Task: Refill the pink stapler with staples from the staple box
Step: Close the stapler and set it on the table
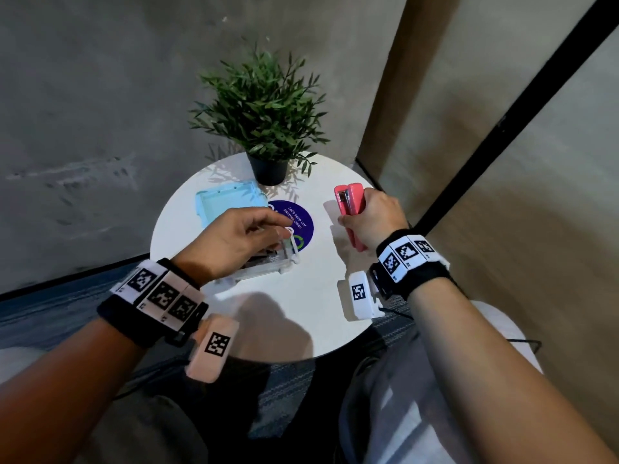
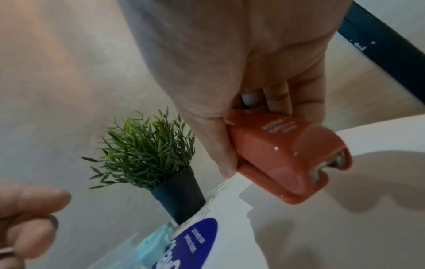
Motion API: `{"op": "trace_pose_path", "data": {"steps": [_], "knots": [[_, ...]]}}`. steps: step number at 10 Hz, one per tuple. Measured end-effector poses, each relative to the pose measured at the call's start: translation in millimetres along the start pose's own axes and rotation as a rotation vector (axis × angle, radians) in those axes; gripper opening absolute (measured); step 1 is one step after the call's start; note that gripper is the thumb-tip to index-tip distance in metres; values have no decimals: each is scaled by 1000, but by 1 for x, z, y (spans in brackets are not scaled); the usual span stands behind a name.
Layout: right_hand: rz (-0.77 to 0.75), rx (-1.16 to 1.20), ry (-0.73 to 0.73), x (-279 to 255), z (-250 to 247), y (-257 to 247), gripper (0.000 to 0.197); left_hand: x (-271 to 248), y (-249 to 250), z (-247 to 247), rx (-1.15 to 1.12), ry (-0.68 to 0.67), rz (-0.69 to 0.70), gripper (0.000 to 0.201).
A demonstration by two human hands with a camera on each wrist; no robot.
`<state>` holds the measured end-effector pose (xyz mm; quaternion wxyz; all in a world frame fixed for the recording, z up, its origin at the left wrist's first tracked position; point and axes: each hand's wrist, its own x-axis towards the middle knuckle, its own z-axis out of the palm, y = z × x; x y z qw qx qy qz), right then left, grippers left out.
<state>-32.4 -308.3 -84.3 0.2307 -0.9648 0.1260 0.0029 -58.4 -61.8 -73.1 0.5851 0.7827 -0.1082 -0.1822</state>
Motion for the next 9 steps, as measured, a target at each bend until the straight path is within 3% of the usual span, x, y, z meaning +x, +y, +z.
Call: {"op": "trace_pose_path", "data": {"steps": [6, 7, 9], "knots": [[82, -109, -76, 10, 32, -4, 36, -3, -14, -4, 166, -37, 72, 14], [59, -134, -91, 3, 27, -10, 46, -8, -13, -7, 217, -47, 81, 16], [-123, -142, 22, -16, 8, -33, 57, -13, -8, -17, 360, 3, 131, 13]]}}
